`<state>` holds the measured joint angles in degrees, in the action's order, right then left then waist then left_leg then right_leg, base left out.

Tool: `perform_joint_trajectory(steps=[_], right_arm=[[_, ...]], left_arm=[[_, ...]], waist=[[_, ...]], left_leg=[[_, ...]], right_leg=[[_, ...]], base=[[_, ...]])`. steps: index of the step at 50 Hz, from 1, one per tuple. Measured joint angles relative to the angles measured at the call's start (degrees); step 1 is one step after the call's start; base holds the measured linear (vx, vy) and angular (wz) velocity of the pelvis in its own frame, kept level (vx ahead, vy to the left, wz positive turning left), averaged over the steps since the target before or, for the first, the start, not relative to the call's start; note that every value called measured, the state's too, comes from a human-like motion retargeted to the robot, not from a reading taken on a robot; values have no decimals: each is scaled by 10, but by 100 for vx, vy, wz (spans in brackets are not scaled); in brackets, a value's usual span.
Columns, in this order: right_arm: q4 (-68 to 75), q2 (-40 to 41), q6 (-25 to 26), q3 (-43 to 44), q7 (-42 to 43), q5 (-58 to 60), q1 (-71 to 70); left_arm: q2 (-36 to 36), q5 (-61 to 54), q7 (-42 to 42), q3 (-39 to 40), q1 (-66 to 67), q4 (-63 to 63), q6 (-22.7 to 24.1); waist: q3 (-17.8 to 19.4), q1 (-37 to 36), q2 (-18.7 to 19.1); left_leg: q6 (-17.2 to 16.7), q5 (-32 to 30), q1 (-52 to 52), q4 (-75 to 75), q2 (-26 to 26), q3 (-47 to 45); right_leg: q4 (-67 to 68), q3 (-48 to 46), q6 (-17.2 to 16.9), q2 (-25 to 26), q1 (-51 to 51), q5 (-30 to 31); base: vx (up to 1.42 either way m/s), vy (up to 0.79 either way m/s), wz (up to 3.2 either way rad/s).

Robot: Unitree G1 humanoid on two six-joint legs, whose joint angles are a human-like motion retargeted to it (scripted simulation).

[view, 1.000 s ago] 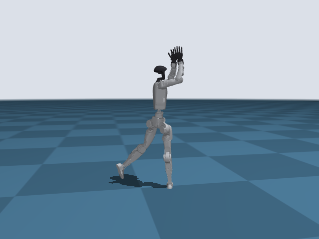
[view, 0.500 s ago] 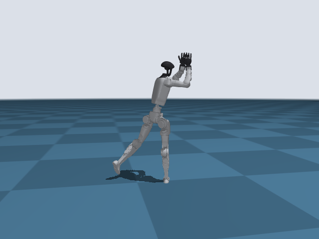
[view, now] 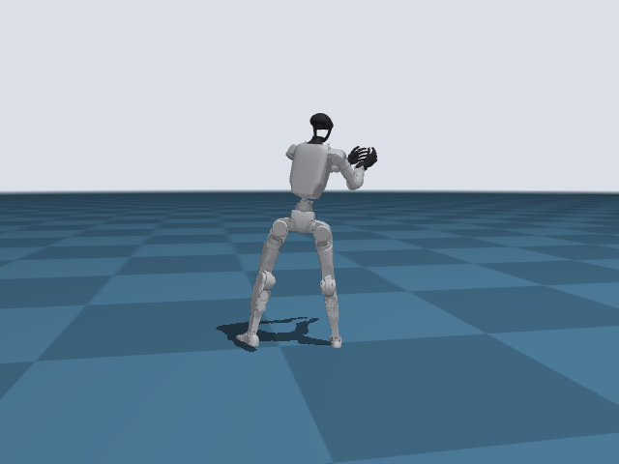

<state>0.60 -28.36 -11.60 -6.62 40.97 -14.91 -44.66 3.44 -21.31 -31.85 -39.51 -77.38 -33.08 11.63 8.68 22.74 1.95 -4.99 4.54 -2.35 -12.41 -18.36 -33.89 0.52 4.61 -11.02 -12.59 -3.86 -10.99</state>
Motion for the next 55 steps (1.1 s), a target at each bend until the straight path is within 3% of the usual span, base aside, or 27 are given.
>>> perform_joint_trajectory(steps=[7,15,18,23,26,33,38,43,48,55], right_arm=[[134,161,17,-52,-51,-39,83],[354,277,3,-103,-90,-241,134],[429,314,-1,-110,-125,-338,148],[535,360,20,-112,-171,-461,133],[574,377,31,-108,-173,-466,111],[622,405,69,-95,-165,-405,42],[628,410,95,-119,-174,-313,-16],[632,409,95,-140,-182,-284,-61],[658,401,86,-136,-172,-297,-79],[696,387,70,-123,-193,-371,-35]], left_arm=[[18,11,-17,58,197,-94,-16],[33,40,22,39,278,-270,-74],[36,65,81,21,289,-342,-100],[25,85,150,11,291,-416,-135],[6,73,159,20,295,-417,-142],[-67,29,106,48,324,-317,-155],[-112,-29,73,106,341,-248,-135],[-118,-45,33,118,316,-254,-107],[-100,-22,24,93,285,-295,-107],[-42,33,36,58,280,-375,-127]], waist=[[19,-59,-25],[60,-233,-77],[66,-292,-75],[71,-372,-61],[70,-406,-49],[63,-459,-32],[58,-480,-5],[55,-490,16],[53,-493,9],[63,-481,-29]], left_leg=[[15,47,23,27,19,55],[17,61,65,33,69,114],[-3,85,104,-18,72,149],[-43,77,128,-3,95,203],[-55,67,134,18,108,230],[-9,16,122,115,151,274],[2,17,123,124,156,304],[1,25,117,125,155,327],[-3,36,110,123,154,331],[-7,48,107,113,156,305]], right_leg=[[44,-53,29,-18,-9,-13],[33,-120,30,-71,7,11],[30,-163,28,-82,26,20],[34,-220,24,-95,43,42],[42,-245,26,-99,48,57],[60,-277,35,-124,49,90],[83,-289,55,-124,55,106],[110,-285,70,-120,62,117],[123,-281,72,-117,66,117],[109,-301,64,-122,64,107]], base=[[-11,25,79],[-8,28,76],[-1,27,115],[0,23,106],[0,19,91],[0,14,71],[2,10,62],[2,8,52],[1,3,17],[-2,1,-33]])
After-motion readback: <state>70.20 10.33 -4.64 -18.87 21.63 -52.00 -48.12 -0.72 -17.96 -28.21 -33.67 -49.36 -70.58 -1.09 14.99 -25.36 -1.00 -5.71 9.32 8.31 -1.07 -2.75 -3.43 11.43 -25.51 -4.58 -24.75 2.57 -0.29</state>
